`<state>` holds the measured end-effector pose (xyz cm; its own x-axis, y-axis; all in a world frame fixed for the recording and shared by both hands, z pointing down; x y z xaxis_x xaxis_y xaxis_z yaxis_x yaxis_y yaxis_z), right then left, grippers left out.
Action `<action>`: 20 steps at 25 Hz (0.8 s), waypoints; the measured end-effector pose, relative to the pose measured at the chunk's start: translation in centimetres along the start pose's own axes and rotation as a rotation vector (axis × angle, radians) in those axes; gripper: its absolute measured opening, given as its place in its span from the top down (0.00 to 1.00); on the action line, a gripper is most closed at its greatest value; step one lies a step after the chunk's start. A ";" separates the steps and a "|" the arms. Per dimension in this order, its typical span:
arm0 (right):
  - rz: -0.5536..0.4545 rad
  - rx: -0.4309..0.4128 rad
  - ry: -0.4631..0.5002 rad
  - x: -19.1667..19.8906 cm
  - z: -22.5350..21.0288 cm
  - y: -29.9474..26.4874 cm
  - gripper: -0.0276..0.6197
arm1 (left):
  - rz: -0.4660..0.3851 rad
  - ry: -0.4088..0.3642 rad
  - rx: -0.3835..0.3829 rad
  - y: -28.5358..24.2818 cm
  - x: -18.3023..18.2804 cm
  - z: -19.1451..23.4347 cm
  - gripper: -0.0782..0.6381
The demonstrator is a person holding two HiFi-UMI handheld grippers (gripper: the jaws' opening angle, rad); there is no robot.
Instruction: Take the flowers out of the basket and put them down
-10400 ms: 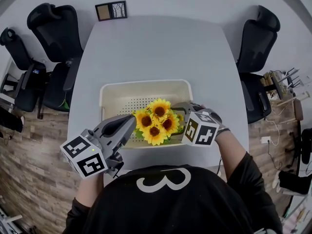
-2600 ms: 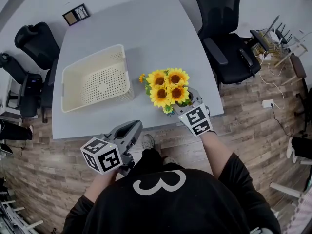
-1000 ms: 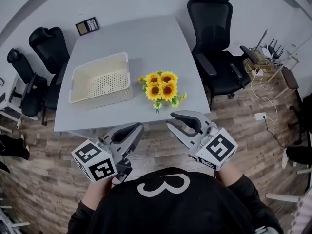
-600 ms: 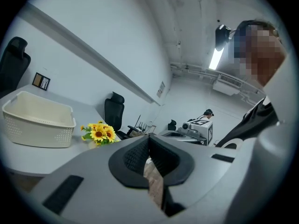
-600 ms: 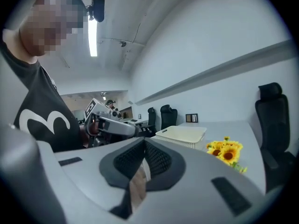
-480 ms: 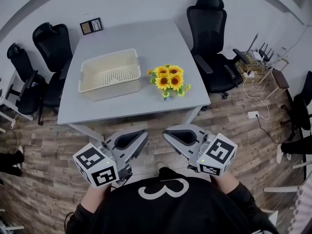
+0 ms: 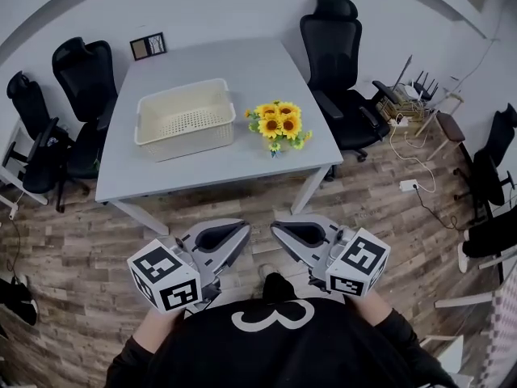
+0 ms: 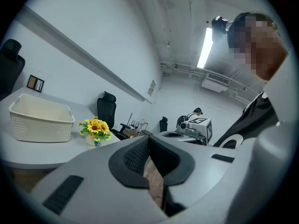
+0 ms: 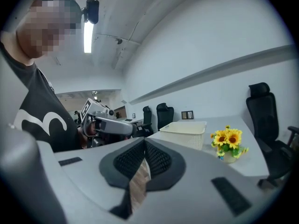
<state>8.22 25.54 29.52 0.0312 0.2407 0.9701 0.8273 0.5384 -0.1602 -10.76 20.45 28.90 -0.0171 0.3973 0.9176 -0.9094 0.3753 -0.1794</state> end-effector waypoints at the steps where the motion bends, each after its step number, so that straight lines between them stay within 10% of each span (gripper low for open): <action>1: 0.000 -0.002 0.000 0.0 0.2 -0.1 0.94 | -0.002 0.004 -0.001 0.2 0.1 0.0 0.87; 20: 0.027 -0.042 0.021 -0.8 -0.6 -1.5 0.94 | -0.014 0.024 -0.037 0.4 0.4 1.2 0.87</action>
<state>7.29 24.11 29.12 0.0651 0.2377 0.9691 0.8486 0.4978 -0.1791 -11.64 19.74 29.62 0.0059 0.4118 0.9112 -0.8934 0.4115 -0.1802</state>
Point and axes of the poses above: the fingertips, and each gripper's own axes: y backward along the fingers, z to its left, x out of its underside, the point moved 9 cm from there along y, backward along the fingers, and after that the axes turned 9 degrees about -x, right-handed, at the moved point
